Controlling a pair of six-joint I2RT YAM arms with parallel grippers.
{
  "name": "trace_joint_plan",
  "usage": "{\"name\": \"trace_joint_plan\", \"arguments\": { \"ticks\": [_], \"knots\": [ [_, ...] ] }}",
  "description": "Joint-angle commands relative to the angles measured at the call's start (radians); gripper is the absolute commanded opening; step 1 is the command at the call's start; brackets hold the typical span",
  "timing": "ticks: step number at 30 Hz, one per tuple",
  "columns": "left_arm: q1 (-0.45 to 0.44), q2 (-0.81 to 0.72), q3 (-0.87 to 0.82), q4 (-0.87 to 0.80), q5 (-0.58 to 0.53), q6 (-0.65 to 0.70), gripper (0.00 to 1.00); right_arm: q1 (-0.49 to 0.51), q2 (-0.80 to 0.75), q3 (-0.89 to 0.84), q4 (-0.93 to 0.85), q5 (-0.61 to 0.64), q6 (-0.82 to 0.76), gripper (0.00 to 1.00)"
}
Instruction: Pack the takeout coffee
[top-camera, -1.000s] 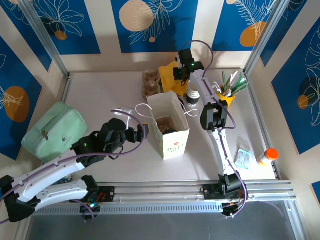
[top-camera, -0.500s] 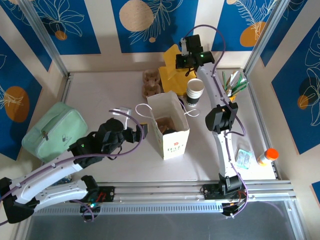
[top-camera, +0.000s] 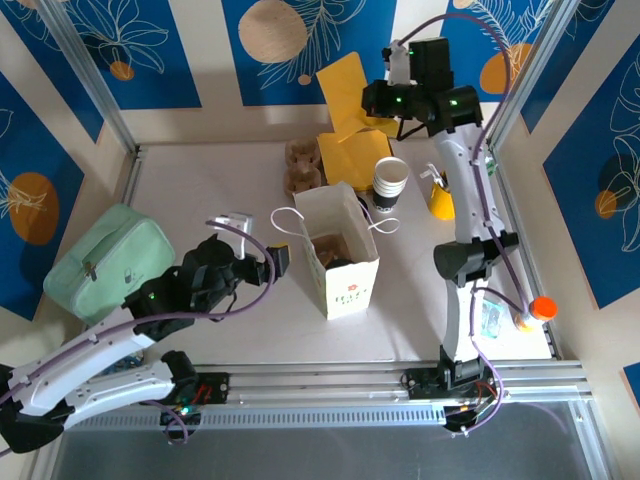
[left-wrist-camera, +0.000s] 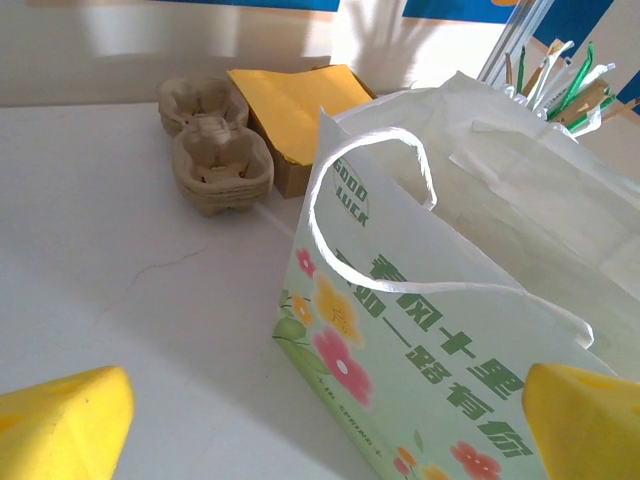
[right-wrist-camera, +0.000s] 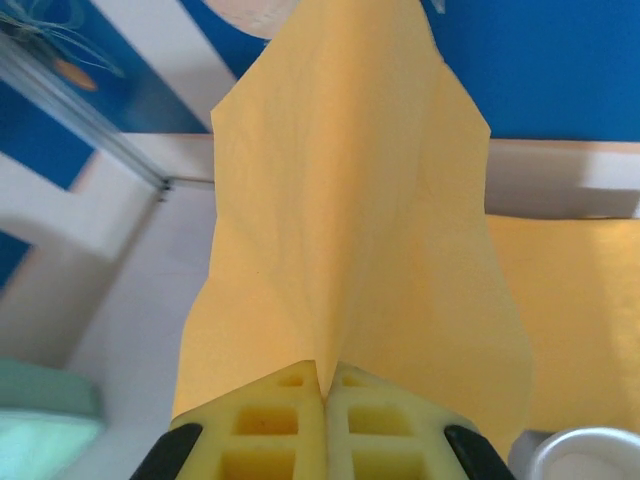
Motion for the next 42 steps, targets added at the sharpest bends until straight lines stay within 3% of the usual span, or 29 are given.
{"name": "trace_joint_plan", "arguments": {
  "ticks": [1,10,16,21,25,37,42],
  "knots": [
    [0.009,-0.021,0.015,0.009,-0.004,0.017,0.99,-0.005,-0.102,-0.047,-0.052,-0.175,0.099,0.00],
    [0.009,-0.023,0.006,0.014,0.039,-0.005,0.99,0.015,-0.306,-0.238,-0.086,-0.499,0.278,0.00],
    [0.009,-0.043,-0.020,0.033,0.062,-0.020,0.98,0.119,-0.546,-0.624,0.097,-0.507,0.352,0.00],
    [0.008,-0.051,-0.036,0.049,0.080,-0.027,0.98,0.220,-0.708,-0.918,0.227,-0.347,0.390,0.00],
    [0.009,-0.038,-0.035,0.052,0.093,-0.028,0.98,0.307,-0.775,-1.056,0.281,-0.178,0.396,0.00],
    [0.009,-0.016,-0.055,0.093,0.103,-0.031,0.98,0.431,-0.733,-1.096,0.159,0.186,0.270,0.00],
    [0.009,-0.017,-0.055,0.091,0.093,-0.030,0.98,0.459,-0.691,-1.087,0.114,0.273,0.233,0.00]
  ]
}}
